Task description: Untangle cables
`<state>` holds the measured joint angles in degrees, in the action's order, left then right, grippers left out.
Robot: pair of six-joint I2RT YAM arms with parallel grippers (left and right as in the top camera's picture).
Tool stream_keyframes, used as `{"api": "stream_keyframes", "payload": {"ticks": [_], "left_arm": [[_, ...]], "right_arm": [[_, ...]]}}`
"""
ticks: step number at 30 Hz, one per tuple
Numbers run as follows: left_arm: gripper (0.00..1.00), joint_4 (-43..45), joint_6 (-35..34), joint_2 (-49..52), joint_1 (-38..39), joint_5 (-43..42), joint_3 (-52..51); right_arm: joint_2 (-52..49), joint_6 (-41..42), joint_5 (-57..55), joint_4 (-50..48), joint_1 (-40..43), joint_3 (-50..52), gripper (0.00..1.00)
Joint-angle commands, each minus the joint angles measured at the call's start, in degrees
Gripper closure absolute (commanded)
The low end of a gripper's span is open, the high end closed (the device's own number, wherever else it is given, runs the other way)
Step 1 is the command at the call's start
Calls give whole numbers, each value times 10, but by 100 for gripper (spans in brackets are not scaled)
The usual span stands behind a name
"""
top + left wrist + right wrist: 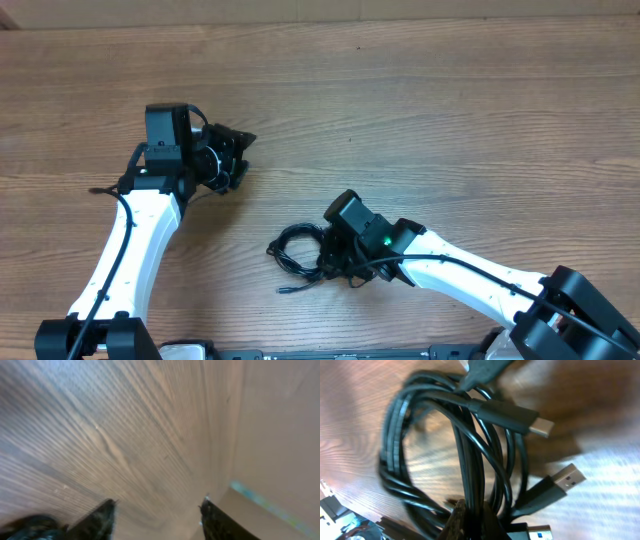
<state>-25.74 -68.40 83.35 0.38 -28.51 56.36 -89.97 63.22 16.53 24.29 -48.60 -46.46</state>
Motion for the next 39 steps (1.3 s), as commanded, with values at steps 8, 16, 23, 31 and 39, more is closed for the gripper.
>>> {"api": "stream_keyframes", "payload": {"ticks": [8,16,23,31,39], "left_arm": [[25,-205,295,-10,12,-56,8],[35,-264,281,-10,80,19,-10],[21,-265,110,-9,98,61,-50],[0,-239,-41,-9,100,15,-92],[0,-203,-98,-9,138,1,-94]], "right_arm": [[2,-205,-54,-97,47,-4,96],[2,-277,-81,-164,49,-4,96],[2,-274,-109,-142,49,-4,96],[2,-255,-109,-141,49,-4,96],[2,-255,-109,-137,49,-4,96]]}}
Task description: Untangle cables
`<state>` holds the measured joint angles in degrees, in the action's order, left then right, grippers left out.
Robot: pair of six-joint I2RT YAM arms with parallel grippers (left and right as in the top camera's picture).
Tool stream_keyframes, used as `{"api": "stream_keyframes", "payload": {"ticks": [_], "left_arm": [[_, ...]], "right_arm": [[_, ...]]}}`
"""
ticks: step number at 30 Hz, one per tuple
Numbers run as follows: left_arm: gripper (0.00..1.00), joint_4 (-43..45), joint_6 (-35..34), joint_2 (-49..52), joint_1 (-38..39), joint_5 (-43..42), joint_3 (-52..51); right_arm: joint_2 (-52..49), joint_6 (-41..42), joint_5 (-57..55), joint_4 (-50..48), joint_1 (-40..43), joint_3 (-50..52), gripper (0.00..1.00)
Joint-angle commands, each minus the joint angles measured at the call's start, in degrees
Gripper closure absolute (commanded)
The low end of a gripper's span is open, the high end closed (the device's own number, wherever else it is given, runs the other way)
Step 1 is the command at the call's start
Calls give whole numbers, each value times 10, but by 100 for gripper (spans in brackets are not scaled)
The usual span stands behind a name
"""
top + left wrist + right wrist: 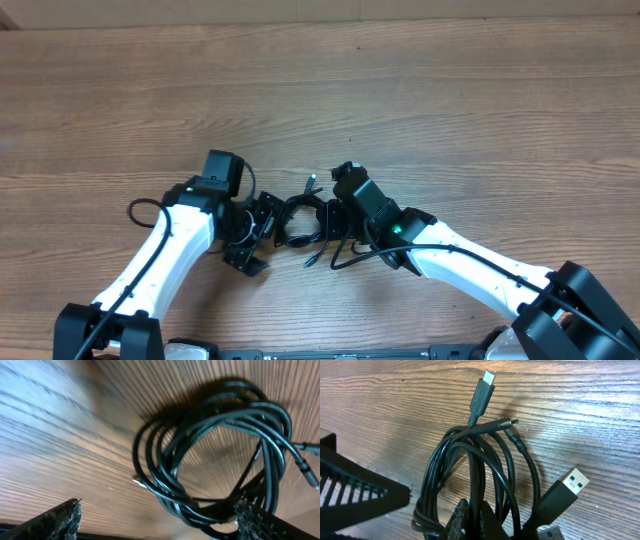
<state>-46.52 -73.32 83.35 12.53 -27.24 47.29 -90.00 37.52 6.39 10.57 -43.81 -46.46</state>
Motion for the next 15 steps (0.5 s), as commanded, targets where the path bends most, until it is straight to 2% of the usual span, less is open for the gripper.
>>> {"api": "stream_keyframes", "payload": {"ticks": [1,7,10,15], "left_arm": [[0,5,-58,-9,23,-8,-3],[2,15,-112,-8,55,26,-3],[13,37,-116,-5,67,33,-3],[23,68,-116,22,86,53,-3]], "right_arm": [[2,2,-8,1,1,-4,96],[2,2,-8,7,1,-4,96],[2,2,-7,7,1,-4,96],[2,17,14,7,1,-4,96]]}}
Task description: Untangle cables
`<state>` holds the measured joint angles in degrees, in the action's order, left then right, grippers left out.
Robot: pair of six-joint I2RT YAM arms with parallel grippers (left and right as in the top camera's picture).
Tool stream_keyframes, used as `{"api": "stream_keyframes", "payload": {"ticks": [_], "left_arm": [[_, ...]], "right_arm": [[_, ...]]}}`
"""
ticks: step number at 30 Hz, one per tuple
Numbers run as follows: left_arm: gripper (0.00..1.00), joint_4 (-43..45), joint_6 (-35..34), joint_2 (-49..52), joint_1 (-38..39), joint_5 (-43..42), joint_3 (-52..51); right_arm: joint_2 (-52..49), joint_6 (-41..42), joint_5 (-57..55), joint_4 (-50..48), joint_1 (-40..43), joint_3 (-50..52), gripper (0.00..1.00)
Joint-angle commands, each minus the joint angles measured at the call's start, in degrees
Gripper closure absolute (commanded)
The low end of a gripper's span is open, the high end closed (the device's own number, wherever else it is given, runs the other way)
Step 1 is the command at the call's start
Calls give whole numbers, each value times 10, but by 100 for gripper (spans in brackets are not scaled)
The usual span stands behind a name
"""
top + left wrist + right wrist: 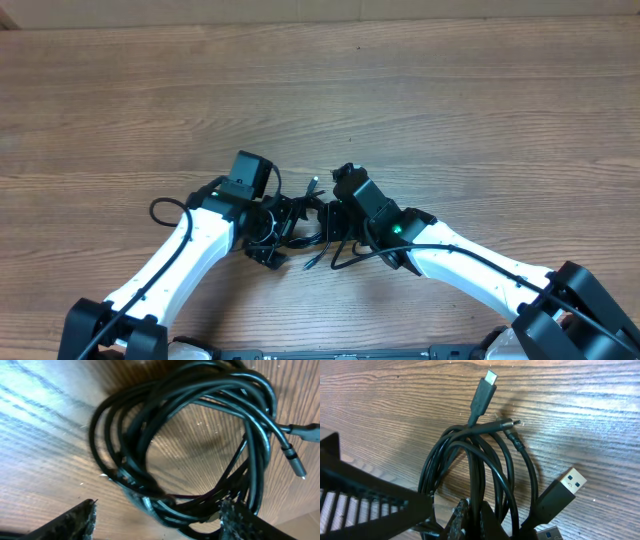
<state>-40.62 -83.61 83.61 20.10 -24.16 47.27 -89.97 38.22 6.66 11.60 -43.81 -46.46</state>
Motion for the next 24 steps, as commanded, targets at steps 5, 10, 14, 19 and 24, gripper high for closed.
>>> {"api": "stream_keyframes", "payload": {"ticks": [5,10,14,19,24], "left_arm": [[36,21,-13,61,15,10,-3],[62,39,-13,85,15,4,-3],[96,55,-12,86,9,7,-3],[96,85,-12,85,-39,-16,-3],[96,113,-11,85,-97,-60,-3]], "right_arm": [[2,10,27,-3,1,-4,96],[2,10,26,-3,1,-4,96],[2,10,24,11,1,-4,96],[2,10,24,61,1,-4,96],[2,47,24,92,1,-4,96]]}}
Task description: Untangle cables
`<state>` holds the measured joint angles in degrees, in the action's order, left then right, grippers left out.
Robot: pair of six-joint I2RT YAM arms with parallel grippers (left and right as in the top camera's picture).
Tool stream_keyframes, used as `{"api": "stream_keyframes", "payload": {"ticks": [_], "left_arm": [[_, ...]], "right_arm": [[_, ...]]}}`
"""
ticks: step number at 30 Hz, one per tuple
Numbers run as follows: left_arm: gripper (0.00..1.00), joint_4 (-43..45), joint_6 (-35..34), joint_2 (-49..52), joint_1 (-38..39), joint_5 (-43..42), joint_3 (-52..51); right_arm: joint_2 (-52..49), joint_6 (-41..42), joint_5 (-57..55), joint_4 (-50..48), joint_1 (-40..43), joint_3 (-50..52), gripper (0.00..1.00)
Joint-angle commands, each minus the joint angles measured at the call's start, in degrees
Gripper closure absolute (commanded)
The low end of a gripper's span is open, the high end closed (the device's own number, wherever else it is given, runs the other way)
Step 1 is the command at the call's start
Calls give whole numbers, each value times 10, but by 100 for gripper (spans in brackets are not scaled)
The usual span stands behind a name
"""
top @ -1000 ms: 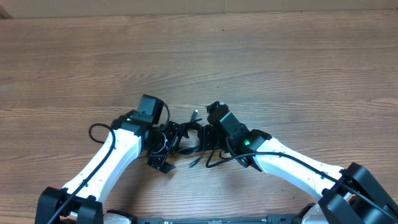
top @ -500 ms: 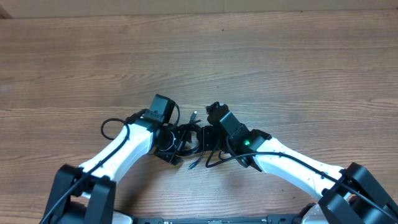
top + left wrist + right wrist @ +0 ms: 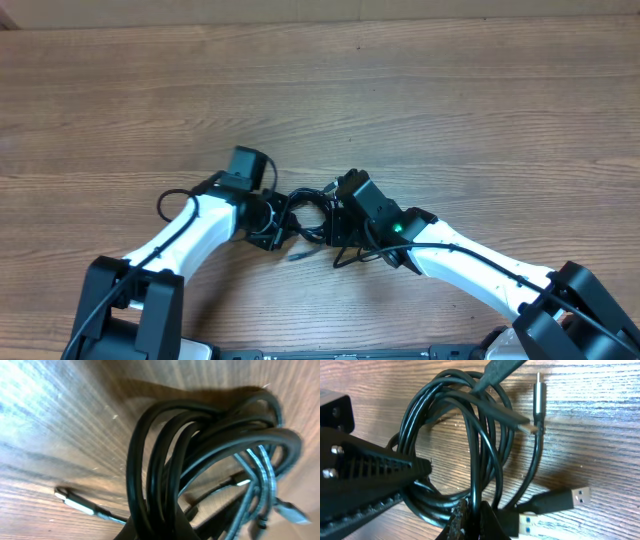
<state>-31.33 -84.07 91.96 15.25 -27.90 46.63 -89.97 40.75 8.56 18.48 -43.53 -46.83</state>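
Observation:
A tangle of black cables (image 3: 305, 213) hangs between my two grippers at the middle of the table. My left gripper (image 3: 273, 224) is shut on the left side of the coil; several strands (image 3: 165, 475) run down into its jaws (image 3: 159, 529). My right gripper (image 3: 472, 521) is shut on a strand at the coil's right side (image 3: 475, 460). The left gripper's black finger (image 3: 370, 477) shows beside the coil. Two USB-A plugs (image 3: 567, 497) and a small USB-C plug (image 3: 538, 392) stick out to the right. One loose cable end (image 3: 298, 255) lies below the bundle.
Wooden table (image 3: 450, 110) all around, with a paler wall edge (image 3: 300, 10) along the back. Both white arms reach in from the front edge, the left arm (image 3: 190, 240) and the right arm (image 3: 470, 265).
My left gripper was open with its fingers either side of the coil; now it is shut on the coil's left strands. The bundle has turned, and a cable end now lies below it.
My right gripper held the cable tangle low on the table while my left stood open far off at the upper left. Then the tangle was at the table's middle with the open left gripper beside it, then astride the coil. Now both are shut on it.

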Motion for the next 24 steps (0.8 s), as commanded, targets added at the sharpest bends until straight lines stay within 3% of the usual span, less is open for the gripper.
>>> {"api": "stream_keyframes", "payload": {"ticks": [1,14,18,23,24], "left_arm": [[96,25,-6,2,-60,-37,3],[95,201,64,2,-113,-287,3],[96,181,143,2,-111,-225,3],[95,92,168,2,-111,-48,3],[96,60,168,2,-110,11,3]], "right_arm": [[2,30,4,28,-2,0,96],[2,115,-64,45,-1,0,96],[2,115,-56,35,-1,0,95],[2,113,-8,31,-1,0,66],[2,113,-8,33,-2,0,52]]}}
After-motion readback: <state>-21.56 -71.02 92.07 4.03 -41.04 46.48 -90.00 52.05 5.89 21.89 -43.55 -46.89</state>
